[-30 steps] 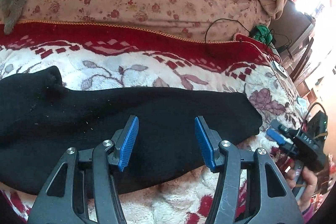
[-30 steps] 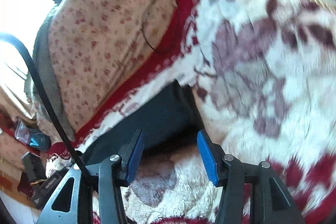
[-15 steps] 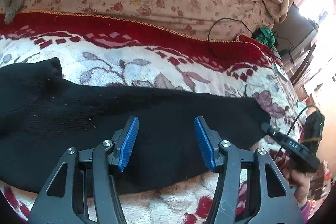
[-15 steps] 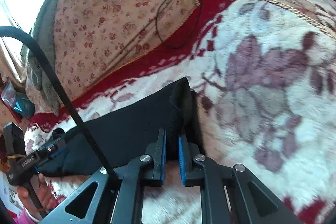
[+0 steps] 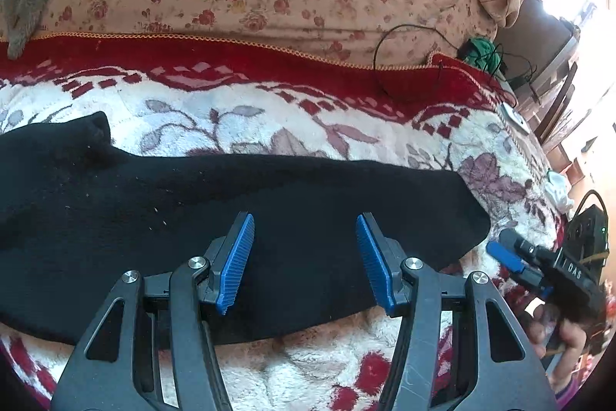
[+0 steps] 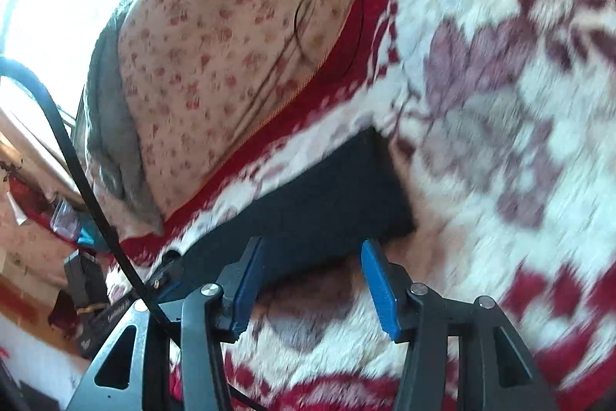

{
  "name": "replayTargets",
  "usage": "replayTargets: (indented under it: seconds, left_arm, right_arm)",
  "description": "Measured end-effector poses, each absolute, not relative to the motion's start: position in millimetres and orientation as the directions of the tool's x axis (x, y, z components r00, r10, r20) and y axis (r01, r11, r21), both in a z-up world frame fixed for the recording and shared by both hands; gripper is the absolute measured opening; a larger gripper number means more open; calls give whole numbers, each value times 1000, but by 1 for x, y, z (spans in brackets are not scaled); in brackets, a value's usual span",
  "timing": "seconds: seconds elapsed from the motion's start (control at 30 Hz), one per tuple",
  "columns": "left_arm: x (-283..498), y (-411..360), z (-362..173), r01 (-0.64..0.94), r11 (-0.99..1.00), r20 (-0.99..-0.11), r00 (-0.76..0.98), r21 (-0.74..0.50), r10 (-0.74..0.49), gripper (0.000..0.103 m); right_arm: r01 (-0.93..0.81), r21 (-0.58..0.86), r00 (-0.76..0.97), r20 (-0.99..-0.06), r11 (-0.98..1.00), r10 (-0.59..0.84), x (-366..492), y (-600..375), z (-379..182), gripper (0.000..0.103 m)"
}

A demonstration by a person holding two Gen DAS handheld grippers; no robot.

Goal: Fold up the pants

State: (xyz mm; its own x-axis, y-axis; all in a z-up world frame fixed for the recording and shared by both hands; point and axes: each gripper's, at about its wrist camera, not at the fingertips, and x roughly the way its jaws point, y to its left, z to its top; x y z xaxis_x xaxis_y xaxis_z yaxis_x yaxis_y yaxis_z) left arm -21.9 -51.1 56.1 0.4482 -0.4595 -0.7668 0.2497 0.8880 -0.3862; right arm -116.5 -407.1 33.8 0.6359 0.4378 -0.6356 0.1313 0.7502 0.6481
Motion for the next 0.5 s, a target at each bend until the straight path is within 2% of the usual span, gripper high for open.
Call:
replayTargets:
  seconds: [0.13,0.33,0.5]
  left_arm:
    - [-23,-56,55,275,888,-781,427,-368,-456,54]
    - [-6,-67,58,349,859,-786,373,-374,-493,55]
    - [26,-97,56,453,827,-812,309,-332,-495,57]
  right_arm:
    - [135,709,618,-607,692,501,-115,-400,21,50]
    - [170,707,606,-624,687,492,-103,-398,5,50]
    - [173,746,625,-587,643,514,-91,-408,-6,50]
